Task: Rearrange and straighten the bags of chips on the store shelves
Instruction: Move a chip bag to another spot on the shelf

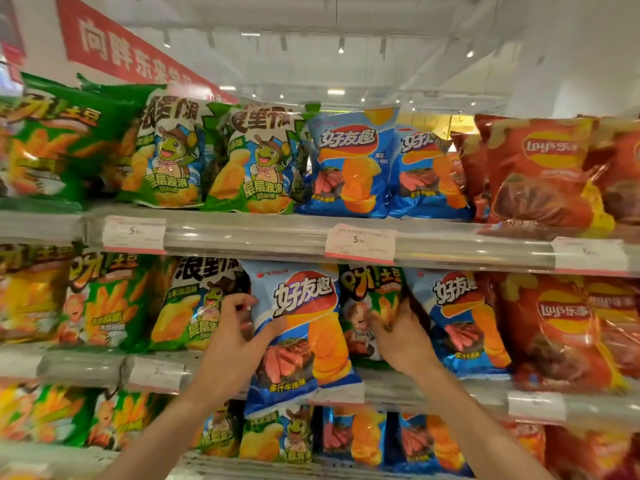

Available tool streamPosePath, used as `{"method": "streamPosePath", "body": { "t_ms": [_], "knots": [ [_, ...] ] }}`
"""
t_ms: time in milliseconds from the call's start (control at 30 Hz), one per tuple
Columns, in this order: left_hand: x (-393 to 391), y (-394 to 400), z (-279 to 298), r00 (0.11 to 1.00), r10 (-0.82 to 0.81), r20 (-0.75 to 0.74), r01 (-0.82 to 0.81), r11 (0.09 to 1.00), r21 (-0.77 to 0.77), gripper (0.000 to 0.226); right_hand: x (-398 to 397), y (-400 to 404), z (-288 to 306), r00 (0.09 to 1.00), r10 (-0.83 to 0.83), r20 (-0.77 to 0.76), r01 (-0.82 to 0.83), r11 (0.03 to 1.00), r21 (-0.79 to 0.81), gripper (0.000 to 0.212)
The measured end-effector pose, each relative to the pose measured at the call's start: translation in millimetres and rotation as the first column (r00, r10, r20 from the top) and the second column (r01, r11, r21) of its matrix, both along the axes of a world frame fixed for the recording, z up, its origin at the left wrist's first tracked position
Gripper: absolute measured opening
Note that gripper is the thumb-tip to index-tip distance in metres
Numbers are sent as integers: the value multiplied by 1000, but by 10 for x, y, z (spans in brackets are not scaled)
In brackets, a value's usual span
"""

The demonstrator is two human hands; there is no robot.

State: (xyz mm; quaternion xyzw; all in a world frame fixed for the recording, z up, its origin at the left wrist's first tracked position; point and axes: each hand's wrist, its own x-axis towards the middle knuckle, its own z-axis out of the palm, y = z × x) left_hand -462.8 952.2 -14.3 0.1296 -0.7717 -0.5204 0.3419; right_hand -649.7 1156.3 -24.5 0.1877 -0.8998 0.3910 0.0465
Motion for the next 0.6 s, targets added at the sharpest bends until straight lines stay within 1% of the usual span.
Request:
{"method": "streamPosePath", "body": {
  "t_ms": [100,167,233,433,533,600],
  "knots": [
    [57,26,12,1000,3,-2,-3,1000,8,54,7,-23,-11,1000,13,-24,-14,999,-29,74],
    [95,17,2,1000,1,-13,-1,1000,29,51,55,-35,1,996,21,-82,-25,999,-47,69],
    [139,-24,-9,1000,9,-16,-9,999,36,52,122,-53,45,987,15,-160,-22,999,-41,67],
    [217,-207,6,1000,24,-18,-23,1000,11,55,271,-72,293,937,-28,-348,63,994,89,69],
    [197,-257,-4,999,36,-18,-36,999,-5,54,321,20,409,923,-38,-384,103,983,151,69],
    [148,-238,-18,999,41,-7,-42,998,-42,53,337,137,471,917,-35,-398,105,982,154,68]
  ]
}}
